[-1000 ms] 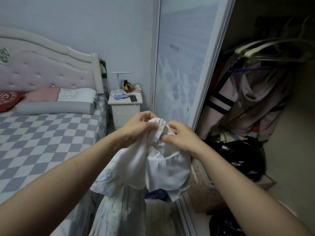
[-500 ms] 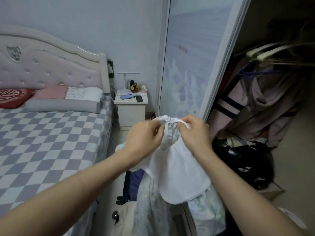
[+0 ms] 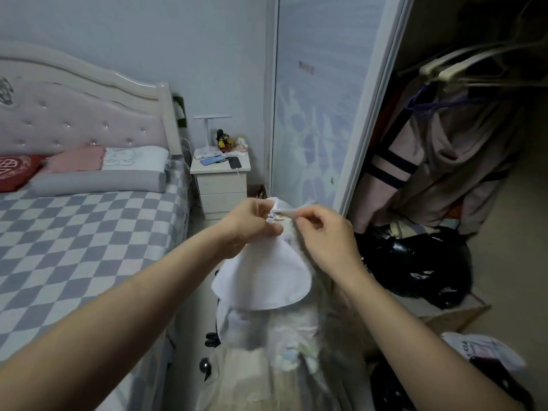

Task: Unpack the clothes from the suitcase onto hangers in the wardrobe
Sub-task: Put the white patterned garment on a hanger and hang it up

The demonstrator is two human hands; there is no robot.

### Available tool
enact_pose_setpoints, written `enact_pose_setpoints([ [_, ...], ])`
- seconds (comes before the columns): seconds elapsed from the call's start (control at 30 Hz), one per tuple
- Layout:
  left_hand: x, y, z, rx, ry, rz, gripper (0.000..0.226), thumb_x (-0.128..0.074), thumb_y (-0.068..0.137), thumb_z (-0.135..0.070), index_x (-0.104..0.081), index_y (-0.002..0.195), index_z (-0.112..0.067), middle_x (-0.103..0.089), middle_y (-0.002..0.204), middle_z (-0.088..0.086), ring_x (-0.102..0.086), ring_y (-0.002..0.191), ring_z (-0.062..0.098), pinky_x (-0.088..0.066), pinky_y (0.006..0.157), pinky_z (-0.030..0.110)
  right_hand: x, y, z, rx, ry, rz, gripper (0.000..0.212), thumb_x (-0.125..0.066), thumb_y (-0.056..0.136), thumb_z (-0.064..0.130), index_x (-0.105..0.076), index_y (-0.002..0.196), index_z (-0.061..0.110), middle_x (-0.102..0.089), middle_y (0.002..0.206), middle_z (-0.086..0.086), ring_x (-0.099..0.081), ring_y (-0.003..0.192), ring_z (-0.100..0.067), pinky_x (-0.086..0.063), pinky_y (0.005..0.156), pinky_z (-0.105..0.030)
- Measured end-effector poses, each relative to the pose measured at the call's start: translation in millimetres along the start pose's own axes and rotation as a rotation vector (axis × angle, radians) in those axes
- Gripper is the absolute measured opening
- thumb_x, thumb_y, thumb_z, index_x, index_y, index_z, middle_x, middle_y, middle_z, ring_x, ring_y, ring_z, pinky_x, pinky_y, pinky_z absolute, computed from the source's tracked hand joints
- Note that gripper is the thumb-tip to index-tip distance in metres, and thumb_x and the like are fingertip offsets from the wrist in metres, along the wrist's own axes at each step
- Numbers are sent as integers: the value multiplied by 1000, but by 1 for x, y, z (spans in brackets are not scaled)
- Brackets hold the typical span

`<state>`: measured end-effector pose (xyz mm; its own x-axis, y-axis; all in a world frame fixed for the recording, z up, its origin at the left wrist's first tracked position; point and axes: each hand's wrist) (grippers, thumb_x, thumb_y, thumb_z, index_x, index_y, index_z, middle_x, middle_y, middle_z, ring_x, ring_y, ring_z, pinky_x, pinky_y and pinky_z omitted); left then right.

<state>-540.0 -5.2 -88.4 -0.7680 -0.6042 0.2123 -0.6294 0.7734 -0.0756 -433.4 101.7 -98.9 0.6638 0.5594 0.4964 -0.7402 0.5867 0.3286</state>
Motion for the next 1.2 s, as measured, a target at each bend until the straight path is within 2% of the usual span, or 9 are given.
enact_pose_setpoints([
  [0.13, -4, -1, 0, -28, 199, 124, 20, -55, 75, 13, -54, 94, 18, -50, 71, 12, -45, 58, 12, -38, 57, 23, 0, 6, -4, -98, 113, 128, 16, -62, 83, 7, -74, 90, 15, -71, 93, -2, -63, 87, -11, -48, 86, -25],
  [0.3, -9, -3, 0, 30, 237, 68, 18, -53, 76, 19, -52, 76, 1, -46, 57, 3, -41, 50, 8, -35, 50, 18, -3, 5, -1, -133, 138, 177, 19, -71, 77, 14, -63, 63, 25, -66, 75, 11, -61, 75, -8, -49, 77, -26],
  [0.47, -13, -5, 2, 83, 190, 57, 41, -51, 59, 4, -56, 99, 10, -56, 73, 9, -49, 61, 11, -40, 53, 15, -11, 2, 4, -8, -345, 190, 19, -67, 82, 32, -64, 80, 14, -64, 98, -4, -59, 93, -24, -45, 75, -30],
  [0.57, -16, -3, 6, 109, 190, -43, 30, -48, 73, 16, -60, 100, 7, -59, 82, 14, -51, 69, 15, -40, 58, 20, -16, 0, 7, 50, -510, 174, 19, -57, 89, 28, -66, 81, 13, -65, 98, -8, -59, 94, -32, -39, 68, -28],
  [0.67, -17, -3, 5, 131, 119, -144, 22, -47, 80, 8, -60, 71, -6, -52, 71, 12, -45, 63, 19, -37, 59, 26, -15, 2, 2, -179, -75, 196, 21, -59, 87, 18, -65, 70, 7, -65, 74, -9, -58, 68, -24, -47, 60, -28],
  [0.77, -20, -5, 5, 153, 83, -227, 15, -54, 82, -15, -60, 72, -6, -54, 70, 11, -47, 65, 20, -38, 63, 27, -13, 2, 0, -411, 463, 268, 29, -64, 84, 2, -60, 56, 10, -58, 58, -4, -56, 58, -13, -52, 52, -18],
  [0.93, -24, -5, 12, -44, 352, -400, 29, -54, 90, -18, -60, 73, 4, -58, 69, 15, -50, 67, 21, -41, 65, 31, -16, -1, 6, -487, 588, 317, 25, -59, 84, -4, -59, 62, 7, -61, 66, -8, -60, 64, -17, -54, 57, -20],
  [1.1, -30, -3, 3, -249, 822, -529, 27, -47, 94, -25, -58, 80, -5, -65, 84, 18, -57, 86, 37, -38, 67, 38, -19, 2, 12, -533, 556, 229, 27, -52, 78, -8, -55, 56, 7, -53, 57, -12, -52, 56, -20, -48, 59, -29],
  [1.2, -22, 4, -1, -256, 865, -606, 27, -44, 96, -26, -59, 86, -5, -66, 89, 18, -57, 90, 37, -34, 63, 36, -29, -7, 1, -576, 478, 249, 28, -53, 78, -6, -59, 63, 17, -52, 54, -6, -50, 51, -16, -48, 57, -30],
])
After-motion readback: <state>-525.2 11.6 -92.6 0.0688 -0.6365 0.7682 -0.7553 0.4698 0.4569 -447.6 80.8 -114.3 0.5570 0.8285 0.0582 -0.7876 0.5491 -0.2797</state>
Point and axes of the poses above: each hand's wrist, its own y-axis towards the middle knuckle, its own x-axis out of the back of the hand, z = x × y
